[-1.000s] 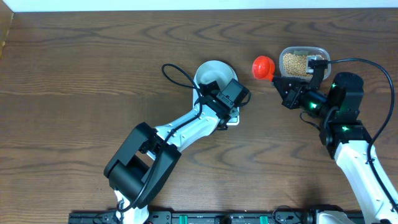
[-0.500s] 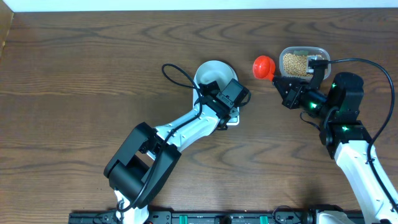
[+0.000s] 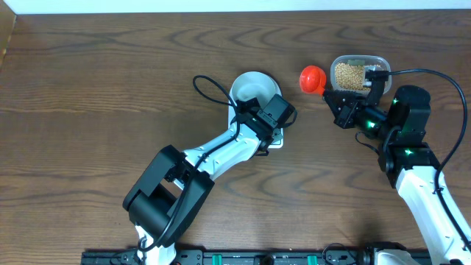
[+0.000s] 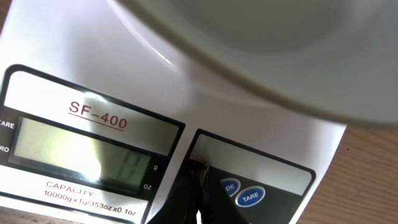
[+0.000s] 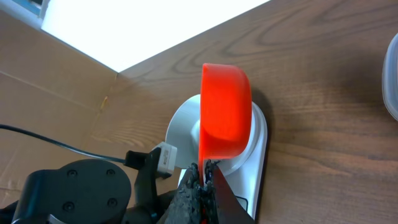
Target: Scoop item into bowl and weigh 50g on scale
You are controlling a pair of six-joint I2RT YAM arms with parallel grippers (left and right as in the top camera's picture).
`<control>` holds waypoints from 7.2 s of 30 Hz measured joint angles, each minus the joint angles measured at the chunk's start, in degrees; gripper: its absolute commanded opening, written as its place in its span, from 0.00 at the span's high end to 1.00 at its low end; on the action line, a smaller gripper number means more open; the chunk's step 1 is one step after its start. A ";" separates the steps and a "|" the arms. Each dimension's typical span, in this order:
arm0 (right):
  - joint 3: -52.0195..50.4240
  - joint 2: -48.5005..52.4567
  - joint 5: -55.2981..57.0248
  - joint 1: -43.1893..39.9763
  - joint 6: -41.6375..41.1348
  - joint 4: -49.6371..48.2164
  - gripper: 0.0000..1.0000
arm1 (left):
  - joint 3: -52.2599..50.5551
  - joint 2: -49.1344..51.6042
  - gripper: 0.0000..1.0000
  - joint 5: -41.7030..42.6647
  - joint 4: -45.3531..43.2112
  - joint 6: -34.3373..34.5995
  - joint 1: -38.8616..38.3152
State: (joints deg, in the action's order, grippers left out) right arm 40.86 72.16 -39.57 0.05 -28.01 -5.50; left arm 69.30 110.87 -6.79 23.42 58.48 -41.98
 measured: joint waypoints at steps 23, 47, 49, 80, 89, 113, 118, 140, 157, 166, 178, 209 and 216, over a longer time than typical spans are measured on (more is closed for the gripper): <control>0.00 0.00 0.24 -1.27 0.02 -0.74 0.99 | 0.00 -0.04 0.93 0.66 -0.72 -0.26 -1.11; 0.00 0.00 0.22 -1.27 0.68 -0.74 0.99 | -0.02 -0.39 0.93 -0.87 0.61 -0.26 -1.22; 0.00 0.00 0.24 -1.27 0.68 -0.74 0.99 | -0.02 -0.39 0.93 -0.90 0.59 -0.24 -1.22; 0.00 0.00 0.24 -1.27 0.70 -0.74 0.99 | -0.22 -0.39 0.93 -2.84 0.07 -0.26 -1.27; 0.00 0.00 0.24 -1.27 0.70 -0.76 0.99 | -0.22 -0.39 0.93 -2.97 -0.07 -0.24 -1.27; 0.00 0.00 0.39 -1.27 0.70 -0.76 0.99 | -0.22 0.26 0.93 -3.76 -1.29 -0.24 -1.31; 0.00 0.00 0.39 -1.27 0.70 -0.76 0.99 | -0.22 0.26 0.93 -3.74 -1.29 -0.24 -1.31; 0.00 0.00 0.46 -1.27 0.70 -0.98 0.99 | -0.61 -6.01 0.93 -2.56 3.74 -1.81 -1.31; 0.00 0.00 0.59 -1.27 1.16 2.45 0.99 | -0.66 -14.58 0.93 -8.28 16.39 -3.06 0.72; 0.00 0.00 0.59 -1.27 1.31 4.83 0.99 | -0.68 -14.88 0.93 -11.47 22.12 -3.08 10.43; 0.00 0.00 1.16 -1.27 1.31 4.83 0.99 | -0.72 -14.88 0.93 -11.63 26.73 -3.87 19.54; 0.02 0.00 3.43 -1.29 1.33 4.83 0.99 | -0.85 -3.87 0.93 -7.89 4.72 3.10 -3.63; 0.00 0.00 3.43 -1.27 1.75 4.83 0.99 | -0.85 -3.87 0.93 -7.89 3.08 3.23 -3.63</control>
State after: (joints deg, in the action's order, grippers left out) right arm 40.86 72.16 -36.14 -1.21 -26.26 -0.67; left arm 68.45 107.00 -14.68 26.50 61.71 -45.60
